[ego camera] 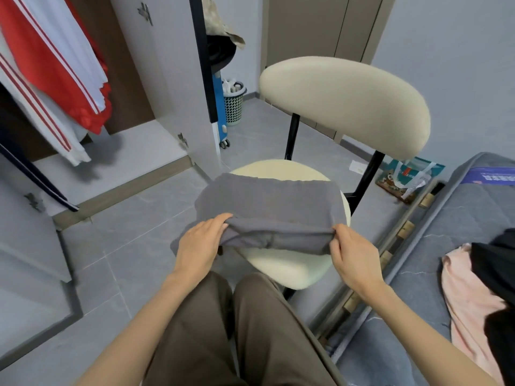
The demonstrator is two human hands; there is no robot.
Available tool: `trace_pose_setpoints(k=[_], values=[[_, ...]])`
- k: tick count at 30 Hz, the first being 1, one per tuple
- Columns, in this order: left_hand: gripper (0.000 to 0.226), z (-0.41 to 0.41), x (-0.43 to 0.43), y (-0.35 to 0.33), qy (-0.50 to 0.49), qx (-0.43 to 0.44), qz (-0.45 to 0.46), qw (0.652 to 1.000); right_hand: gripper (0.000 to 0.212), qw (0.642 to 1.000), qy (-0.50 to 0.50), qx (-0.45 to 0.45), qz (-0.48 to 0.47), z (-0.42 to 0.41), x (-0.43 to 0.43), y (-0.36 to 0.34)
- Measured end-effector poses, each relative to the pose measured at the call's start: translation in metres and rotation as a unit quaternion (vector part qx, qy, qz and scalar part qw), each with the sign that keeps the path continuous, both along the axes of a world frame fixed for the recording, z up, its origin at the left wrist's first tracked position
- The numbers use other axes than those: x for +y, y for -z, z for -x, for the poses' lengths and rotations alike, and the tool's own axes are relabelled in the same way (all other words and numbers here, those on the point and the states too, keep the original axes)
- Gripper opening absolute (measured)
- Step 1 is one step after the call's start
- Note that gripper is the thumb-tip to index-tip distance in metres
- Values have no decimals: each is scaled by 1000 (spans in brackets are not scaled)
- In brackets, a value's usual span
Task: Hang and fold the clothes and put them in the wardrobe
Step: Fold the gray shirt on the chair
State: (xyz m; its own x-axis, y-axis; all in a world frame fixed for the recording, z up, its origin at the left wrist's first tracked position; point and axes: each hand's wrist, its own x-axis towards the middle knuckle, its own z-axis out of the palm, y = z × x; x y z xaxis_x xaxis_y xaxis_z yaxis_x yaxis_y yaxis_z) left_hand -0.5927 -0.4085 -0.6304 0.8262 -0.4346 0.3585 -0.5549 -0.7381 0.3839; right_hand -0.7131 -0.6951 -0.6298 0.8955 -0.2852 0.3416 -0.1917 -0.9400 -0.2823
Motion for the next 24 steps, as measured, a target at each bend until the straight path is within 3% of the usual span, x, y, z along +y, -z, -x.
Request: trace_pose_setpoints(k=[3,6,11,15,18,24], values=[[26,5,13,-6,70,69,-2,995,25,999,37,18,0,13,-1,-10],[42,7,17,-10,112,89,-50,988,29,996,74,50,7,16,-1,-15],[10,-16,5,-13,156,146,-49,976,27,993,83,85,12,-1,-11,-21],[36,-46,-13,-20,108,144,-157,971,23,993,43,105,21,-29,-26,-24],[49,-72,-35,-21,65,131,-231,962,22,982,23,164,87,-64,-38,-22],[44,-120,-69,9,-11,144,-255,956,28,952,32,263,153,-131,-58,4]])
